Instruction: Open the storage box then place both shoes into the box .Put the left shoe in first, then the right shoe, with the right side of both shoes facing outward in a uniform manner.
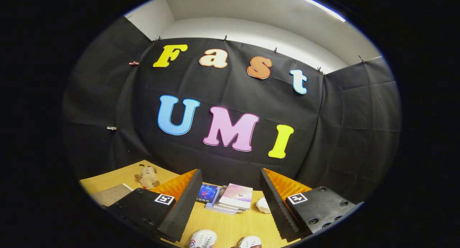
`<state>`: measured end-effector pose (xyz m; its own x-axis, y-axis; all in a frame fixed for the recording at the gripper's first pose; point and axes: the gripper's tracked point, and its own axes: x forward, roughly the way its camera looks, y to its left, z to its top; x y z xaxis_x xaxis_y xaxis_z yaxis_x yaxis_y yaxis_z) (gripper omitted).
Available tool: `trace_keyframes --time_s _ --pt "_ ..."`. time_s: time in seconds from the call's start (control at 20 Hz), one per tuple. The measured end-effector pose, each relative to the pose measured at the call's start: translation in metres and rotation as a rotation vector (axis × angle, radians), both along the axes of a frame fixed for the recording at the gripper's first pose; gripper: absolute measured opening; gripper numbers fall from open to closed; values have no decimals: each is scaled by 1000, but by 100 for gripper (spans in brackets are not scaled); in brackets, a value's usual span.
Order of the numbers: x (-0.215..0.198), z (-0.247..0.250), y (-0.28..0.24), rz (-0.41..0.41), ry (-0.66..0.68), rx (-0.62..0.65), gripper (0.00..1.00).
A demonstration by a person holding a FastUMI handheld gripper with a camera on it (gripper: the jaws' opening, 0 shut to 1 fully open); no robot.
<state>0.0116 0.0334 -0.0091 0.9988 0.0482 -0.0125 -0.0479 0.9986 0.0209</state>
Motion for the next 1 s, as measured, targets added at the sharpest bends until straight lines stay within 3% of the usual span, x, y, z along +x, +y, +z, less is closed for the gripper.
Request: trace_keyframes --time_s 0.2,0.45,0.7,1.0 --pt "4 -18 26 142 49 65 98" --pt "1 -47 82 446 110 222 97" --pt "-20 -95 131 738 278 496 99" --pt "-46 -183 166 936 592 738 98"
